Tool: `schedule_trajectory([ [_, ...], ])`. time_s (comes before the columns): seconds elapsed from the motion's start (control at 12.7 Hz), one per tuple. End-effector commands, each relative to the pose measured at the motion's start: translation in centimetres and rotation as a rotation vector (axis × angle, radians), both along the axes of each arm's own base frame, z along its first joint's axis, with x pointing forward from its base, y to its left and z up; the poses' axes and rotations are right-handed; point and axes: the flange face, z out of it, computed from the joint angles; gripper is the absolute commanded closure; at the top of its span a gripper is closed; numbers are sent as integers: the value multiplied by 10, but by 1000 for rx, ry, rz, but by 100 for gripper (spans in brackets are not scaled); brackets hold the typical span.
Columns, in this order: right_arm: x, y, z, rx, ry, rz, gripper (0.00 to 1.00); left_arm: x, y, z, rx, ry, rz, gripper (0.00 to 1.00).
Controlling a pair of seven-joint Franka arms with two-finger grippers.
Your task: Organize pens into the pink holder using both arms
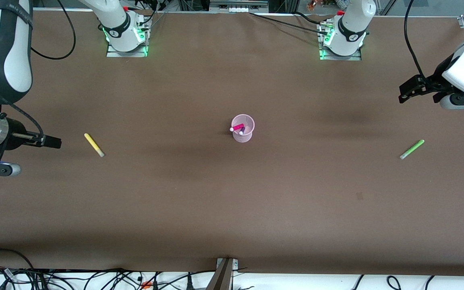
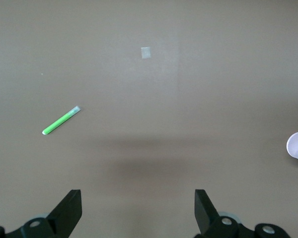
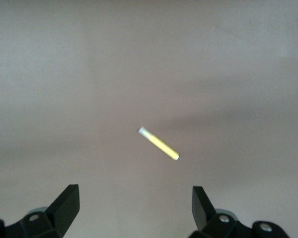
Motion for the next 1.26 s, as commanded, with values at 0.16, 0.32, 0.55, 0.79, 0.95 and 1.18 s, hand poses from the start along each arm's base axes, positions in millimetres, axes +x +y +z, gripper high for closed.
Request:
schedule_trajectory([
  [0.16,2,-23,-7,1,-24,43,0,1,-10,14,-1,-3,-15,0],
  [0.32,-1,-22,4,10,-34,46,0,1,-10,14,-1,-3,-16,0],
  [0.55,-4,-16,12,12,-44,56,0,1,-11,14,-3,-3,-18,0],
  [0.79,-7,-28,10,24,-44,49,0,1,-11,14,-3,-3,-18,0],
  [0.95,-9,-49,12,32,-53,24,0,1,-11,14,-3,-3,-18,0],
  [1.18,-32,-63,9,75,-122,29,0,1,-11,15,-3,-5,-18,0],
])
